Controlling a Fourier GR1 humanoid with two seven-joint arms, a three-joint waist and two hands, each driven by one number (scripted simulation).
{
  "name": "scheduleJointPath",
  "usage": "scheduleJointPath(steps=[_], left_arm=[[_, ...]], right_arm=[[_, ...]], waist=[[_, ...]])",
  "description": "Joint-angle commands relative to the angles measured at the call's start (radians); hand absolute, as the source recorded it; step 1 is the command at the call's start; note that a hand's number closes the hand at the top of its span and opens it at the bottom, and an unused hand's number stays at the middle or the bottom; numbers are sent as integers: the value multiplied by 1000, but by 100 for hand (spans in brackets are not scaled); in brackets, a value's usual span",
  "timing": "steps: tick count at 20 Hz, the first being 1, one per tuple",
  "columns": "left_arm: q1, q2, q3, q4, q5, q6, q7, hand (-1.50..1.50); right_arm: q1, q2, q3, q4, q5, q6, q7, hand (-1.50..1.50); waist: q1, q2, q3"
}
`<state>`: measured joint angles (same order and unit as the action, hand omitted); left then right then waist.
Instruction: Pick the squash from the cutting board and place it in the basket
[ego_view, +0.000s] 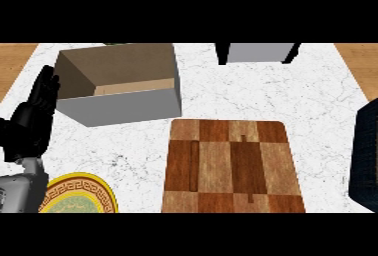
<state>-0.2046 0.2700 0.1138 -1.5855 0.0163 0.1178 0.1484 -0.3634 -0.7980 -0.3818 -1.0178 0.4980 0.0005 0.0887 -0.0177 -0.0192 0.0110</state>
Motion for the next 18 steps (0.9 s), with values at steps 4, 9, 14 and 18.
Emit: scheduleJointPath(steps=[4, 9, 14, 18], left_arm=[[35, -29, -6, 86, -8, 2, 7, 0], [47, -1, 15, 71, 3, -16, 41, 0], [53, -28, -12, 45, -17, -3, 42, 0], [67, -26, 1, 49, -7, -15, 33, 0]], right_arm=[[18, -58, -218, -27, -203, 85, 82, -150], [168, -82, -397, -17, -344, 160, 10, -150], [306, -117, -497, 24, -409, 274, -88, -150], [361, -163, -582, 123, -463, 357, -205, -150]], waist=[[-12, 16, -12], [-29, 13, -11], [-15, 15, -11], [-7, 18, -10]])
